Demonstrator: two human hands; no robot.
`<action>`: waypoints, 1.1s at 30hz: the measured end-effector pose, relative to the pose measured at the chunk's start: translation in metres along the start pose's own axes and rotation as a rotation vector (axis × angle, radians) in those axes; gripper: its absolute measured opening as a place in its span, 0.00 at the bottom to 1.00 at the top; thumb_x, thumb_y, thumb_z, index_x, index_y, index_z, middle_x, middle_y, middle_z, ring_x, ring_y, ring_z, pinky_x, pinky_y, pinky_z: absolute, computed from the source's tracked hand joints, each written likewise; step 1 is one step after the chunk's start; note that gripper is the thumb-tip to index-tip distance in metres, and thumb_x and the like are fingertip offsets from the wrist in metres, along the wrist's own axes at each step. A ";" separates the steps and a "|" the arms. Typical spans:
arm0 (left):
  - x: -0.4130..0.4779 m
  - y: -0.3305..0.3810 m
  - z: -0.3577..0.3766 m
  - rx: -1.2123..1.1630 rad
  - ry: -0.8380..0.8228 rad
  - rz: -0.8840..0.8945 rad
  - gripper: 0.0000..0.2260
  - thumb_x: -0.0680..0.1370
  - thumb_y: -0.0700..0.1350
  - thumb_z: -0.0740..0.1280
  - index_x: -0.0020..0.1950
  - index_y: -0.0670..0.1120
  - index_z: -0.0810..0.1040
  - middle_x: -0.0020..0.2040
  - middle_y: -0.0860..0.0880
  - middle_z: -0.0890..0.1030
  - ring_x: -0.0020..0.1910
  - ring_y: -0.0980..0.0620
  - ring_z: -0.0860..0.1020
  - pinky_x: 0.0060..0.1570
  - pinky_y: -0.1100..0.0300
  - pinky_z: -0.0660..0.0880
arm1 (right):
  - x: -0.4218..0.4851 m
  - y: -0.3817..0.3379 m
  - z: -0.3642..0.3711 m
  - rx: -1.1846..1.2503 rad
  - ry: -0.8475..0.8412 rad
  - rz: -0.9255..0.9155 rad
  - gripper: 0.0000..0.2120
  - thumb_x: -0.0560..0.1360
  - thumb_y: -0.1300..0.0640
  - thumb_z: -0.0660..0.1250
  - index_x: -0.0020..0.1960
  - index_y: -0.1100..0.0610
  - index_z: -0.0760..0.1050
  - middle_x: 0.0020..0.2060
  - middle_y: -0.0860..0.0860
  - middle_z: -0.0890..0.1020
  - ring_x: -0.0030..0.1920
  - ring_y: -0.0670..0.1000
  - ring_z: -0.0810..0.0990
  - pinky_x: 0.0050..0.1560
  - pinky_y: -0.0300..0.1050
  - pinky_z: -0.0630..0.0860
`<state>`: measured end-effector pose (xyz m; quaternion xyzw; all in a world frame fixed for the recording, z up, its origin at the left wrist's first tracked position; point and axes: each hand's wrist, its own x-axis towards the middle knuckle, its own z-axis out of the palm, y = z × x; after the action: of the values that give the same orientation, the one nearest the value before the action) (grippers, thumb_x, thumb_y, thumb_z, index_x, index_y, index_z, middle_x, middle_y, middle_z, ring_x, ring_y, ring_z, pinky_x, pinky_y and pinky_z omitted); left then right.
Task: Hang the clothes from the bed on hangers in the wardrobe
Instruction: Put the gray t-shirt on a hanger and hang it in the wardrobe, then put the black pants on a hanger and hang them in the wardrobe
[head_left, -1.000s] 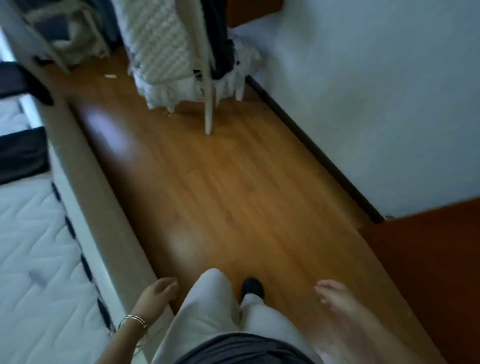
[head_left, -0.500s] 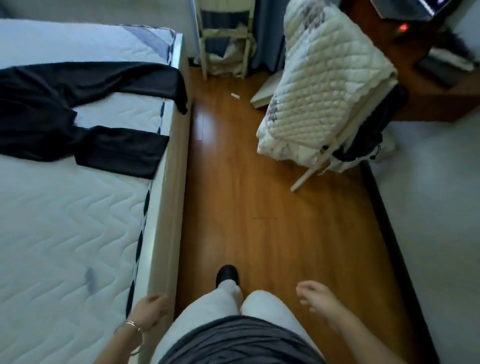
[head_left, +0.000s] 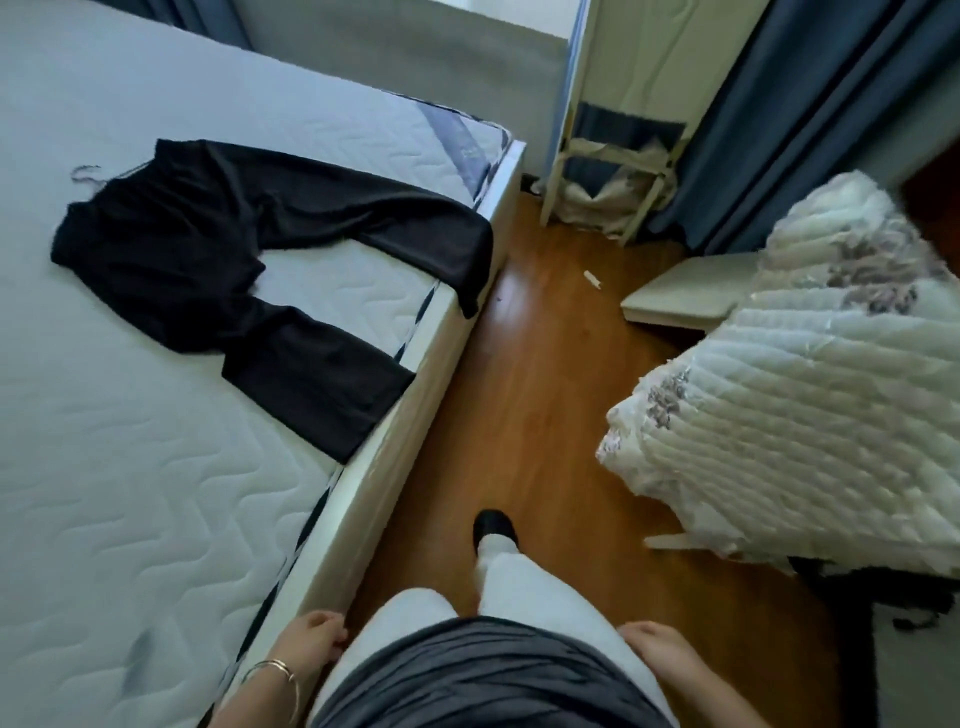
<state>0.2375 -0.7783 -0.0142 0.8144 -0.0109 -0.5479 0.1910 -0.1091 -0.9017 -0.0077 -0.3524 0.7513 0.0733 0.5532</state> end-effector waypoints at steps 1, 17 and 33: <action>0.000 0.009 0.002 -0.034 0.010 -0.018 0.09 0.77 0.37 0.61 0.52 0.32 0.75 0.32 0.44 0.75 0.27 0.50 0.71 0.25 0.62 0.67 | 0.009 -0.024 -0.012 0.001 -0.014 -0.001 0.06 0.77 0.62 0.63 0.43 0.61 0.75 0.36 0.55 0.77 0.33 0.51 0.73 0.24 0.34 0.66; 0.068 0.122 -0.035 -0.458 0.150 -0.234 0.09 0.77 0.40 0.60 0.37 0.41 0.73 0.34 0.45 0.75 0.31 0.49 0.72 0.31 0.62 0.61 | 0.089 -0.363 0.008 -0.307 -0.153 -0.317 0.05 0.78 0.59 0.61 0.53 0.56 0.73 0.42 0.52 0.80 0.41 0.50 0.77 0.40 0.41 0.73; 0.115 0.242 -0.047 -0.772 0.278 -0.343 0.11 0.77 0.38 0.61 0.57 0.34 0.75 0.47 0.40 0.77 0.42 0.44 0.76 0.34 0.59 0.66 | 0.171 -0.563 0.041 -0.868 -0.256 -0.340 0.09 0.76 0.59 0.63 0.53 0.59 0.78 0.39 0.50 0.81 0.38 0.47 0.77 0.37 0.36 0.72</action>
<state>0.3715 -1.0142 -0.0230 0.7393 0.3555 -0.4210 0.3870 0.2427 -1.3756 -0.0163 -0.6566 0.5089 0.3314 0.4472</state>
